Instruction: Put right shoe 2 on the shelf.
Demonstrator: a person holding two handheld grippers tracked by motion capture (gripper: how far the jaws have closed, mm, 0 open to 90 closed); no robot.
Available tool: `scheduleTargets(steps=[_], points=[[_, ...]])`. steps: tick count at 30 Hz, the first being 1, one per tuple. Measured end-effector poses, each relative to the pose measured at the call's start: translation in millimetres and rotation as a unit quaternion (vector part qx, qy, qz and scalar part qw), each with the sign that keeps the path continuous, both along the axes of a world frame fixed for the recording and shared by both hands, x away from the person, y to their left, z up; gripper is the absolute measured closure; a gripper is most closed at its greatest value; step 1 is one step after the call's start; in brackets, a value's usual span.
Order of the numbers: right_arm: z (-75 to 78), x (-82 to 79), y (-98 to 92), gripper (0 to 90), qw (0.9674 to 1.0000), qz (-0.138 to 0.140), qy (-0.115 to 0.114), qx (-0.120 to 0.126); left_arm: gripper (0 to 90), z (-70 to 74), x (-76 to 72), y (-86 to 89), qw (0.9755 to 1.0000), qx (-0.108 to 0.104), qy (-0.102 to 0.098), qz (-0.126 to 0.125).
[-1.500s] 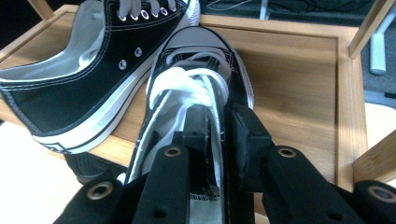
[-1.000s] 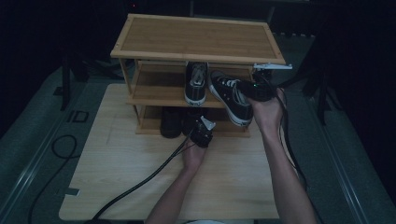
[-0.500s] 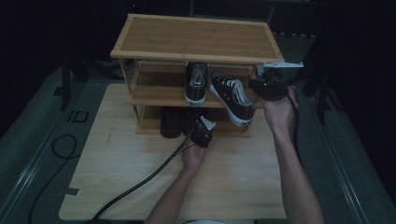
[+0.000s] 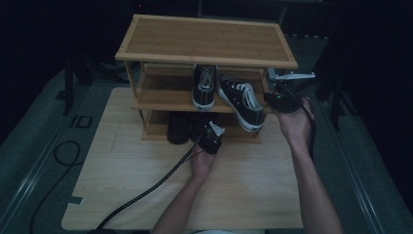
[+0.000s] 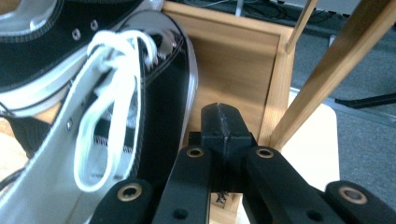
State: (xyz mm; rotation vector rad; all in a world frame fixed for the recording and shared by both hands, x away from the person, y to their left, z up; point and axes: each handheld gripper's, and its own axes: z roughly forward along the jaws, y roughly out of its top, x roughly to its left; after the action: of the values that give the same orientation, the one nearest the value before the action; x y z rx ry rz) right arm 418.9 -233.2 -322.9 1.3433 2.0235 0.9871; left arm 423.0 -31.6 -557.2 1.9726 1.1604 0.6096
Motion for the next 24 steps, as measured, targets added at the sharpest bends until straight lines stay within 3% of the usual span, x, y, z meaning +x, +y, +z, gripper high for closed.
scheduleTargets(steps=[12,24], points=[[-19.5,-18.3,-6.0,90.0,0.9997,0.017,0.014,-0.008,90.0,0.1,0.0,0.1,1.0000,0.000,0.001,-0.001],[-38.7,-55.2,-11.1,90.0,0.9989,0.039,0.017,-0.019,90.0,0.0,-0.1,-0.1,1.0000,0.000,0.000,-0.001]])
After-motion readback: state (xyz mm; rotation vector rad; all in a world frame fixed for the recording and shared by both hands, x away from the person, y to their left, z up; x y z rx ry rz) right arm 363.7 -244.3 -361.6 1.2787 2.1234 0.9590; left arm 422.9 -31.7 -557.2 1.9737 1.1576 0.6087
